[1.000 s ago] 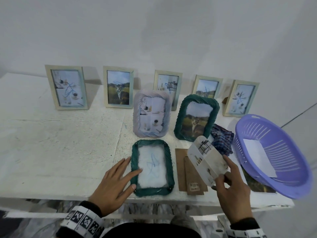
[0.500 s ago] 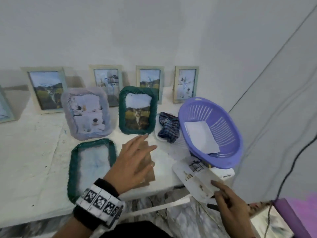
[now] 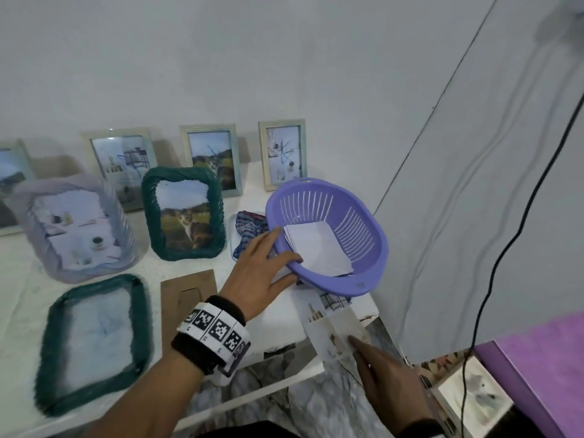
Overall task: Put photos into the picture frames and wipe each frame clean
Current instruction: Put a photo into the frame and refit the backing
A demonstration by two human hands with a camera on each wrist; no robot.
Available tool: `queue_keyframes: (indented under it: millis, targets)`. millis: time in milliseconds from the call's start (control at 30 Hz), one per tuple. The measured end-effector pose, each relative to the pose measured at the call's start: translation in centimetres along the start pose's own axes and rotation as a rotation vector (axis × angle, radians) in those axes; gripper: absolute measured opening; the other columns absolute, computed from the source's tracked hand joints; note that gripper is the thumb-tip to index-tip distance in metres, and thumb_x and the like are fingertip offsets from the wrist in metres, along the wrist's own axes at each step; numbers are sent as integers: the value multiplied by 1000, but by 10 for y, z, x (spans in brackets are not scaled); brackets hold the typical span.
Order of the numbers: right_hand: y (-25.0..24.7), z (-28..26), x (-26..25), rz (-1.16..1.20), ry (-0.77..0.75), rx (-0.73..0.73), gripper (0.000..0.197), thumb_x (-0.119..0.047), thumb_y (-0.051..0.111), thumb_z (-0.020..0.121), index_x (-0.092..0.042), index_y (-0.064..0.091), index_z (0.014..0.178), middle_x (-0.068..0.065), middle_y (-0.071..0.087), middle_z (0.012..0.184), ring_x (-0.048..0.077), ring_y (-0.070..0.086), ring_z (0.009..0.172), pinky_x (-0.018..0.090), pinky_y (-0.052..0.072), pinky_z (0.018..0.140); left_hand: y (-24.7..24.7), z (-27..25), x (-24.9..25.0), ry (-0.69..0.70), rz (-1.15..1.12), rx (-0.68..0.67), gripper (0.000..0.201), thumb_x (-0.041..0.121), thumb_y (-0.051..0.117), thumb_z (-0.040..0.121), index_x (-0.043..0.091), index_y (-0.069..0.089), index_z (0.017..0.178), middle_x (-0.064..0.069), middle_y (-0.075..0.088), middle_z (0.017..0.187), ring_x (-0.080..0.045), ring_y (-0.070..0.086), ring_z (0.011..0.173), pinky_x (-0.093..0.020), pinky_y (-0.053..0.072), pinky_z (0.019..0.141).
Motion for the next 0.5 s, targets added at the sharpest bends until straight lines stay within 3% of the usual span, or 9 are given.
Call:
queue_keyframes:
  millis: [100,200,267,333,400,500]
  targets:
    - [8,29,1,-46,-40,33,27,-25,60,81,-25,72,105,-5,69,72,19,63,54,26,43,38,1,-2,4,0,-24,7,38,55,42,91,36,59,119,-7,30,155,-31,29,139,-49,37,108]
    - [18,58,3,-76,-63,59,22,-29,50,84,-23,70,88,-3,62,59,24,59,47,28,40,35,5,-8,5,12,-22,19,35,54,44,93,36,60,118,-6,28,156,-30,28,139,-49,37,108]
    - [25,69,5,-111,-40,22,6,-24,63,79,-24,68,78,-1,63,56,25,59,47,28,40,36,7,-13,7,3,-31,28,35,55,44,93,35,61,117,-6,28,156,-31,27,140,-48,36,108]
    - [30,72,8,-106,-16,-18,8,-18,75,72,-22,69,72,1,63,55,26,60,47,27,39,36,9,-17,9,0,-34,35,37,56,42,93,34,62,116,-7,29,156,-30,27,140,-46,35,108]
    - [28,69,13,-42,0,-14,9,-21,67,75,-19,66,66,2,63,55,27,60,47,25,34,38,12,-20,9,2,-53,51,37,56,42,94,34,62,115,-7,29,155,-28,27,141,-45,35,108]
    - [0,71,32,97,139,82,13,-18,58,82,-14,69,77,8,68,64,32,63,58,25,36,48,16,-23,9,-7,-94,73,36,56,45,94,34,60,117,-3,24,158,-24,24,143,-41,34,110]
Point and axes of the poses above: each hand's wrist, its own z-axis towards the middle knuckle, its own y-axis out of the palm, x = y × z, the point moved 1 cm from there along z, towards the middle knuckle
